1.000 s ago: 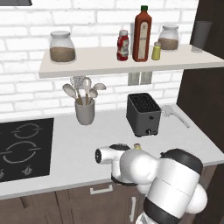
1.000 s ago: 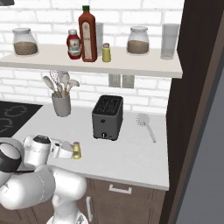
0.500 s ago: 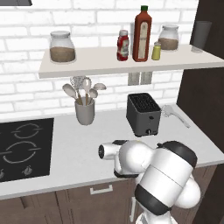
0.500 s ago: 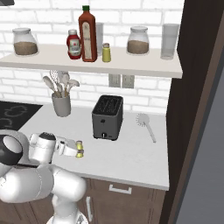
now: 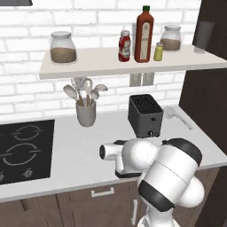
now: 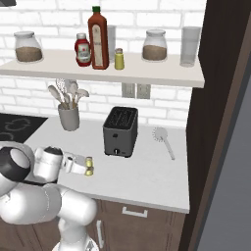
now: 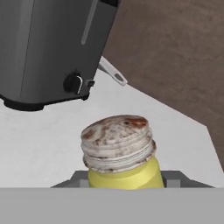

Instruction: Put the shaker and condiment bottle from the counter next to their counterparts in the cabinet.

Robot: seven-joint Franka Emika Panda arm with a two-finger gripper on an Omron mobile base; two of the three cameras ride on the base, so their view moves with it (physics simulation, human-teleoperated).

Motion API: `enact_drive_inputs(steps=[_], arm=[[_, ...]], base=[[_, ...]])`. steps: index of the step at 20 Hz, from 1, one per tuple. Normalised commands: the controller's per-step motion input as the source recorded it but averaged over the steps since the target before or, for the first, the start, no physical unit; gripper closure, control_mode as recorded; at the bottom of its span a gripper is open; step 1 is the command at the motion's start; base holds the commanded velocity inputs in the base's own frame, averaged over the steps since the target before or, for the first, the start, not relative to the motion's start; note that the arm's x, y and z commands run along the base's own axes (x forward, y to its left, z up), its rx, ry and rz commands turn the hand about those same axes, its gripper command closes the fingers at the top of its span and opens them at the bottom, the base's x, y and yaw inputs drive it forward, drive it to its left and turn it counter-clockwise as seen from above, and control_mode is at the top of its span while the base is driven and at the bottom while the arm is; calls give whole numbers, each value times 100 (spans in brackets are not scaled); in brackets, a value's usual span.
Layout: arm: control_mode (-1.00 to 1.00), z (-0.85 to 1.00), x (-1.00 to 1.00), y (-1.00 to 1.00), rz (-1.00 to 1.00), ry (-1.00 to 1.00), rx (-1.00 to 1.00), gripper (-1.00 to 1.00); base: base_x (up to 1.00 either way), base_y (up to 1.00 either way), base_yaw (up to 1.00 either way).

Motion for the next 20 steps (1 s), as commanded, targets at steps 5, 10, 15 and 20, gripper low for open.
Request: enact_drive_inputs(steps=[5, 10, 15, 20], arm=[[-100, 85, 3, 0, 0, 0, 15, 100], [-100, 98, 0, -5, -2, 0, 10, 100], [-100, 85, 0, -18, -2, 0, 1, 100], [-100, 82, 0, -37, 0, 0, 0, 100]], base=[[0, 0, 0], [0, 0, 0], [0, 0, 0], [0, 0, 0]])
